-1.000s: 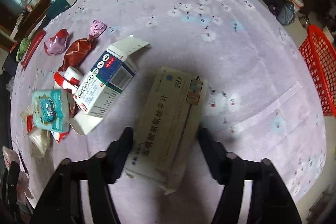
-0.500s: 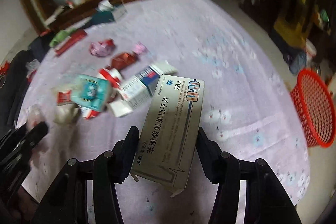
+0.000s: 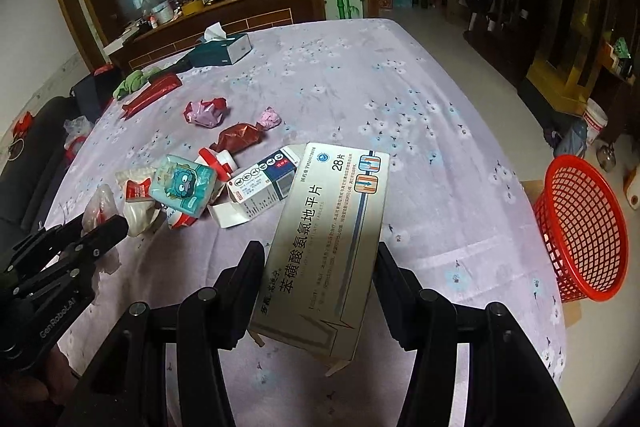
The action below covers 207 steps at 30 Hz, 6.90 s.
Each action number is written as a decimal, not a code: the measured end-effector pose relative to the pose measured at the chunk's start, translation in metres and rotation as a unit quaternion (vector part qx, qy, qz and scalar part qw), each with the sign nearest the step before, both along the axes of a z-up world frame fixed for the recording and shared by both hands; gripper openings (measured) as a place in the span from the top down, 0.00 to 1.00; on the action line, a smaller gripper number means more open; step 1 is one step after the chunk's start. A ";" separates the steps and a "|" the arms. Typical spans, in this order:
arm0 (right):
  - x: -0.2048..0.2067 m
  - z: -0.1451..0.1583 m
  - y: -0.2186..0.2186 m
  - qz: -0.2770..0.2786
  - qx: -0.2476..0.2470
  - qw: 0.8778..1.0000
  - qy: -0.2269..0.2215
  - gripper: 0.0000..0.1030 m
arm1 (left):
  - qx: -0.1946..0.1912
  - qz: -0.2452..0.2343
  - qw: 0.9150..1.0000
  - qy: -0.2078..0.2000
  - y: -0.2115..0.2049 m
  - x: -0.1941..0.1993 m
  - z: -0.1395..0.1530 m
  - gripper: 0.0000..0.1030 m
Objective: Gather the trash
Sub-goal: 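Carry the plastic bag and white medicine box to the red wastebasket, then open both grippers over the wastebasket, dropping bag and box, then move both tools back over the table toward the remaining trash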
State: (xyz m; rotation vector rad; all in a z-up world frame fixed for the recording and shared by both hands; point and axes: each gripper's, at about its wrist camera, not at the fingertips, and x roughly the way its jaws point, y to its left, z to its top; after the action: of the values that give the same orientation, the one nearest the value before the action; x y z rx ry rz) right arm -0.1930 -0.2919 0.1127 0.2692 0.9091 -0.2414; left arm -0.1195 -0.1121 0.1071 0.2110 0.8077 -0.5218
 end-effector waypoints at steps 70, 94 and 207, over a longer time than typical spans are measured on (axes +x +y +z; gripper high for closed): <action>-0.035 -0.006 -0.049 -0.037 -0.002 0.999 0.021 0.43 | 0.036 -0.052 0.998 0.002 -0.073 -0.020 -0.008 0.67; -0.080 0.002 -0.127 -0.118 0.037 0.992 -0.003 0.43 | 0.002 -0.151 0.988 0.021 -0.151 -0.040 0.001 0.67; -0.067 -0.008 -0.058 -0.079 0.113 0.989 0.055 0.37 | -0.079 0.147 0.965 0.205 0.060 0.142 -0.081 0.59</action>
State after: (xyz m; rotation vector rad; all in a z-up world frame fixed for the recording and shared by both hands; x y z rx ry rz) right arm -0.2600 -0.3500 0.1050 0.5433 1.0275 -0.3023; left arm 0.0224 -0.0522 0.0262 -0.1713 1.1716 -0.3496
